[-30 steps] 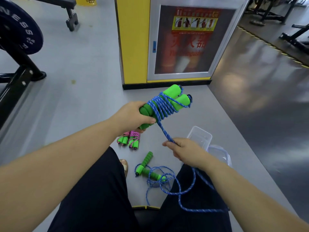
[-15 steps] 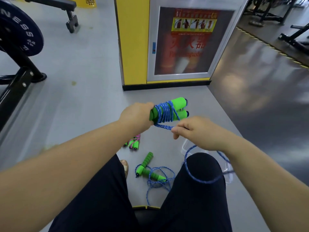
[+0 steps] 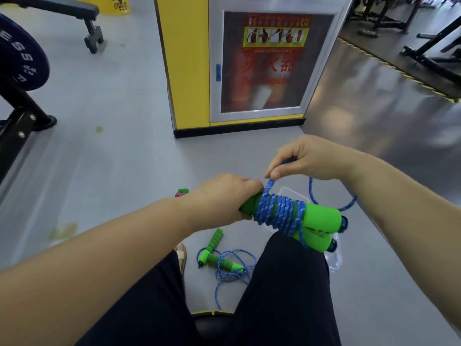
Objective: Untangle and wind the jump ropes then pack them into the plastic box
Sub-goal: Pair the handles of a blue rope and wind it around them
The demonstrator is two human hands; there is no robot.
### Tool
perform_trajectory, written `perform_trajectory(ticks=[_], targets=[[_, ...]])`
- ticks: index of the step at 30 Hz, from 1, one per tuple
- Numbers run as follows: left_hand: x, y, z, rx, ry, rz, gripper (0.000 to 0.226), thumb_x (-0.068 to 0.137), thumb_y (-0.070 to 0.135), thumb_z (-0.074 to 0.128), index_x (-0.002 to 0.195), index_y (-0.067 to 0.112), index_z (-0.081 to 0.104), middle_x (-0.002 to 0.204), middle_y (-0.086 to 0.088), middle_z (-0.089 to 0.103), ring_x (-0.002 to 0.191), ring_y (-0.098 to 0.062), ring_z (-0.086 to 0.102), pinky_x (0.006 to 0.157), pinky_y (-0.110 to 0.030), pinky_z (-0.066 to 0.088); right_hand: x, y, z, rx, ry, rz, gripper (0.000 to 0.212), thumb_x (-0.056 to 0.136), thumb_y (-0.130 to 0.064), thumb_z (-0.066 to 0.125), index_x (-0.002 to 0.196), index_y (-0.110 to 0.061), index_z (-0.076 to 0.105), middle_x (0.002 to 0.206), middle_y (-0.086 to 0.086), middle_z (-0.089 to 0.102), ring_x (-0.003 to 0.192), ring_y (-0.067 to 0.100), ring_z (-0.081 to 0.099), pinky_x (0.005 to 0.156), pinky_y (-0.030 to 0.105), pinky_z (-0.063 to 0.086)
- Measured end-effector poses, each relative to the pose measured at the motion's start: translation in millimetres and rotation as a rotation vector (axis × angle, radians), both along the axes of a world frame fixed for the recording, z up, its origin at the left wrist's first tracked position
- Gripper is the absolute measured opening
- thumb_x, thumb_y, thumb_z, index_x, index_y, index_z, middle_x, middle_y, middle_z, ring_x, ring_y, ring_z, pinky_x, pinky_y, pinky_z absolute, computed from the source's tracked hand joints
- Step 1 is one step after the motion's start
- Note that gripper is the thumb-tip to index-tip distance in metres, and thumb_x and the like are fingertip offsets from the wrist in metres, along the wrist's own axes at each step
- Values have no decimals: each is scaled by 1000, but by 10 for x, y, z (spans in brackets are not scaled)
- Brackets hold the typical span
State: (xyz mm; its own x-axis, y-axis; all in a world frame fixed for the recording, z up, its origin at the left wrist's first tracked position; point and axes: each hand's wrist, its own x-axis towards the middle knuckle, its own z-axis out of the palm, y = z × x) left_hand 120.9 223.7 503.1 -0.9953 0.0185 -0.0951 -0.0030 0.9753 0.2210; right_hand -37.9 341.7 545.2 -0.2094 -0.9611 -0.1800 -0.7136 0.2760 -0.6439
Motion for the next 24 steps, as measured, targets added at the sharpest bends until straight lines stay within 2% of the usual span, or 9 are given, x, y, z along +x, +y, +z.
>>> perform_trajectory(ticks=[3,5,7,9,11,12,15,20,24], targets=[[76,9,91,293,41,14,34,81,30,71,107,23,49,82,15,53,67,9,52,56,-11,37,-48,84,-222,-45,-240,-4,10,76,-32,68,69,-27,74,77,8,71,71,8,58,71,22,46],[128,9,114,528,88,75,41,75,24,77,96,29,42,82,15,57,60,16,52,53,-5,39,5,153,-406,-81,-189,-5,19,80,-24,64,64,-24,73,65,-7,68,63,-2,58,63,15,46],[159,-25,103,761,138,162,50,72,17,79,99,35,41,95,9,66,67,7,59,62,-7,46,82,181,-648,-48,-277,-177,28,84,-13,55,63,-31,58,59,-19,57,58,-7,51,64,11,40],[152,-82,46,939,186,272,58,71,12,79,111,39,47,101,5,67,81,-8,66,77,-24,55,187,230,-807,-95,-352,-283,28,83,-20,43,58,-31,40,52,-17,37,54,3,35,61,12,29],[121,-111,-19,1051,208,364,51,72,7,78,111,33,56,101,-3,68,89,-26,67,79,-42,56,325,233,-885,-139,-401,-308,46,94,-24,43,49,-25,51,45,-10,35,46,6,25,52,17,26],[107,-116,-60,1076,206,402,46,73,7,77,105,33,58,99,-6,69,89,-30,67,78,-45,56,396,248,-915,-163,-462,-302,50,99,-22,39,54,-27,59,44,-8,36,43,8,26,48,19,25],[57,-141,-185,1069,187,507,30,75,11,76,93,30,61,90,-8,71,83,-30,69,74,-43,58,486,238,-1000,-141,-528,-364,31,100,-23,36,90,-21,65,43,-5,36,43,12,28,46,23,27],[24,-286,-288,1206,174,716,13,80,12,72,90,14,64,80,-9,69,70,-23,67,63,-32,55,430,326,-1141,11,-245,-462,23,97,-30,45,107,-17,61,43,-7,44,38,4,40,45,11,34],[2,-316,-280,1303,108,788,19,81,13,71,97,8,63,83,-10,69,65,-20,68,61,-27,56,368,454,-1155,193,28,-426,21,94,-35,50,112,-34,60,72,-8,62,63,2,56,62,12,41]])
